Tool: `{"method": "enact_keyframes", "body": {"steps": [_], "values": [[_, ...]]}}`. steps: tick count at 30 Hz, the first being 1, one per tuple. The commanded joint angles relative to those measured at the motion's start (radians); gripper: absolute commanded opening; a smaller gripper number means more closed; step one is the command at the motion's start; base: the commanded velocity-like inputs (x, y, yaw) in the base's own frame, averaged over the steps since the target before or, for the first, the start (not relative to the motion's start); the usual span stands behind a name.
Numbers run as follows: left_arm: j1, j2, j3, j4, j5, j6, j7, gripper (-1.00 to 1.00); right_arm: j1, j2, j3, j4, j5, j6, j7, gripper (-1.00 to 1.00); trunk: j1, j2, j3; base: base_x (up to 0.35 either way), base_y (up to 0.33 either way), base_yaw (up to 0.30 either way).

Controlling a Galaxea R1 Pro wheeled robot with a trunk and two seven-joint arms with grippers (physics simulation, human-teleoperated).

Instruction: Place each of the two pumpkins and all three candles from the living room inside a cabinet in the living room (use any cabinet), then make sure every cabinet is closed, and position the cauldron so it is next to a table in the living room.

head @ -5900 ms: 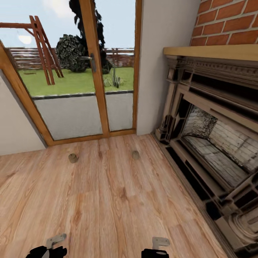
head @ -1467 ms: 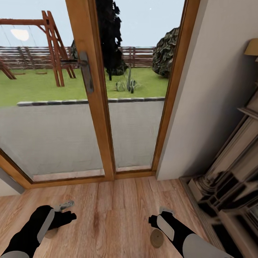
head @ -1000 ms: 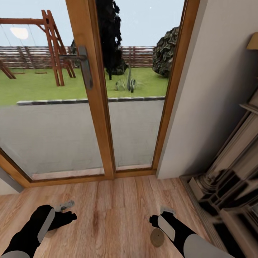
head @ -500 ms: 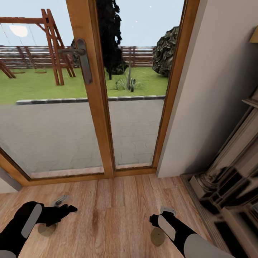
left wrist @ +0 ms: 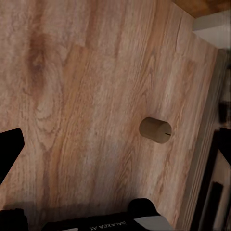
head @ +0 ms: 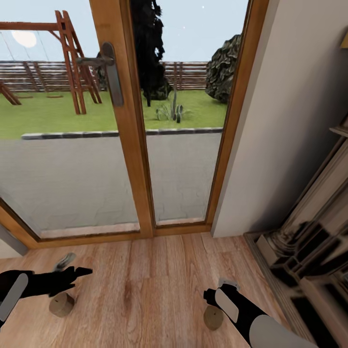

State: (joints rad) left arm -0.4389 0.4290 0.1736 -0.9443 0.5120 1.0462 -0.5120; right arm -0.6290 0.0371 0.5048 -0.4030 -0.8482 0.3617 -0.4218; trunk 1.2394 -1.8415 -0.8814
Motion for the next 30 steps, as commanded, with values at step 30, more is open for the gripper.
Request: {"method": "enact_keyframes", "body": {"steps": [30], "values": [[0.012,0.042,-0.011,0.007,-0.002,0.0,-0.357,1.0,0.0,-0.092,-0.121,0.007,-0.002,-0.004,-0.01,1.0,0.115,-0.21,-0.094,0.0,0.0,0.0]]}}
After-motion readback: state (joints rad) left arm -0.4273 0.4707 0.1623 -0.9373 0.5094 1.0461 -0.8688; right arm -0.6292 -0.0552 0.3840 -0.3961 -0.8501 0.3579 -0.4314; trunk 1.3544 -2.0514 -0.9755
